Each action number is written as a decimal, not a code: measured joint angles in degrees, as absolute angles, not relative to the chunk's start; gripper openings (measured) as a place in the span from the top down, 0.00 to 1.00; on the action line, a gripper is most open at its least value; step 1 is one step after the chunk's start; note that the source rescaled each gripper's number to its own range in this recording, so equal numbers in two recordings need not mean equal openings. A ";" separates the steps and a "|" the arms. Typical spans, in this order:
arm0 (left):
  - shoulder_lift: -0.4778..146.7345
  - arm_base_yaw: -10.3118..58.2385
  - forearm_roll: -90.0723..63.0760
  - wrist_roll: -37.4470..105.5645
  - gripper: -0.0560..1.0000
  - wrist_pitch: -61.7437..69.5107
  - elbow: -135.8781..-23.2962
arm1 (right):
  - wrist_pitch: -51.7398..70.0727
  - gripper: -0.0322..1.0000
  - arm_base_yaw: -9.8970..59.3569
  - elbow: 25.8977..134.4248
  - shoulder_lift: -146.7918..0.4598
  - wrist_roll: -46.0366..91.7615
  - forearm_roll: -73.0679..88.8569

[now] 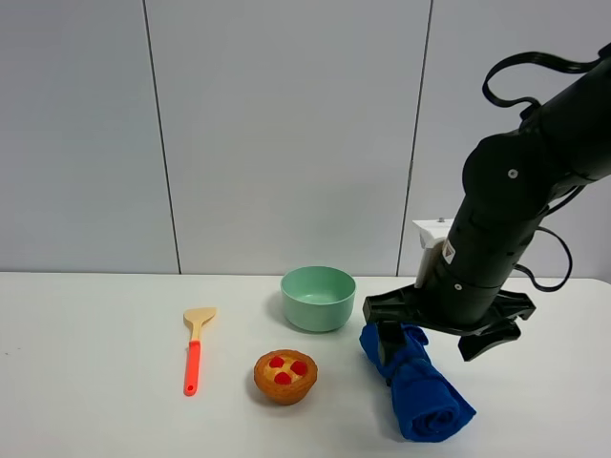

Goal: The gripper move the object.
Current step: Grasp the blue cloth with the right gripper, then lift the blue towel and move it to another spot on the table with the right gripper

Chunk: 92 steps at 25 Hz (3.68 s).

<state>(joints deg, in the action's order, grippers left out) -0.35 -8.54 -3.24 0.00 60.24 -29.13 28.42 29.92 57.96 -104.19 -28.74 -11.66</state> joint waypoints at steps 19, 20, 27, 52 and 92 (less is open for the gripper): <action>-0.35 -8.54 -3.24 0.00 0.00 60.24 -29.13 | 22.54 0.97 29.98 58.02 -112.75 -28.99 -16.32; -0.35 -8.54 -3.24 0.00 0.00 60.24 -29.13 | 23.13 0.97 30.05 58.02 -111.99 -28.33 -16.27; -0.35 -8.54 -3.24 0.00 0.00 60.24 -29.13 | 36.61 0.97 33.00 59.26 -98.47 -16.67 -10.72; -0.35 -8.54 -3.24 0.34 0.00 60.24 -29.13 | 33.23 0.97 45.45 108.87 -118.03 38.14 -8.73; -0.35 -8.54 -3.24 0.46 0.00 60.24 -29.13 | -1.19 0.97 38.47 114.56 -144.78 45.60 -16.56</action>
<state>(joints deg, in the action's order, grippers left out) -0.35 -8.54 -3.24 0.46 60.24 -29.13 -1.19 38.47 114.56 -144.78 45.60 -16.56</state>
